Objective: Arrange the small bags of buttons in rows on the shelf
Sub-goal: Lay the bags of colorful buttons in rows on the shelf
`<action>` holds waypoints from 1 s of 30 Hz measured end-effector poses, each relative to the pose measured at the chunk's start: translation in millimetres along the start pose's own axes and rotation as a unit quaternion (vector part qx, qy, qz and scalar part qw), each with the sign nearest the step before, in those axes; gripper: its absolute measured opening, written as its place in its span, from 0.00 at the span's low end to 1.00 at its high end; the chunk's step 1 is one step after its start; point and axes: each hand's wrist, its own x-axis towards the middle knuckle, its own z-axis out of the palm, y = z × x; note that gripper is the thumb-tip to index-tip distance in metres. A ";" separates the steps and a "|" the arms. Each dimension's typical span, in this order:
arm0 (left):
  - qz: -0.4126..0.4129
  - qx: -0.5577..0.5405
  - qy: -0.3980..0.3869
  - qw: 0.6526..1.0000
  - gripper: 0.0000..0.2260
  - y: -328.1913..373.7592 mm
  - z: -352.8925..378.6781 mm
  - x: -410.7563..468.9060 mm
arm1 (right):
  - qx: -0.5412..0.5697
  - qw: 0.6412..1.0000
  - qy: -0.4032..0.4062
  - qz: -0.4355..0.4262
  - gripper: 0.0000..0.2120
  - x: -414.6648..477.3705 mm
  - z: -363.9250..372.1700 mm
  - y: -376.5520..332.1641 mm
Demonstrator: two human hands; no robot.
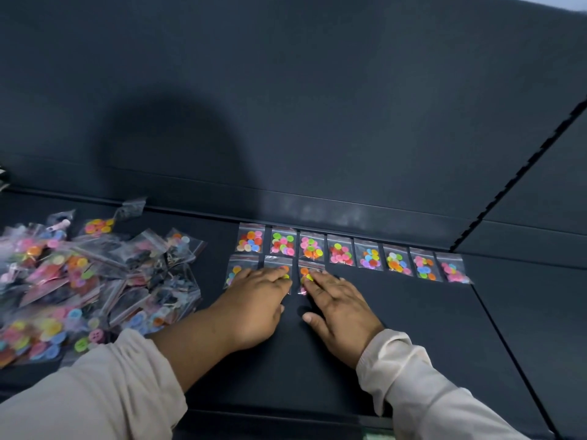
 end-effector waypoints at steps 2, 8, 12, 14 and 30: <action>0.002 -0.001 0.003 1.000 0.24 -0.1 -0.7 -0.6 | -0.003 1.000 0.003 0.000 0.42 0.0 -0.1 -0.5; 0.006 -0.001 0.020 1.000 0.25 -4.5 -1.8 -3.0 | -0.002 1.000 0.022 -0.004 0.41 1.3 -5.6 -6.2; -0.005 0.002 0.045 0.999 0.26 -13.4 -9.4 -9.2 | 0.005 0.998 0.060 0.013 0.41 6.9 -15.8 -16.5; -0.014 0.007 0.066 0.998 0.25 -21.7 -16.6 -14.1 | -0.001 0.996 0.093 0.013 0.32 10.9 -25.1 -28.7; -0.198 0.055 0.141 0.968 0.27 -167.6 -86.3 -104.9 | 0.083 0.986 0.078 -0.123 0.24 112.3 -47.9 -178.4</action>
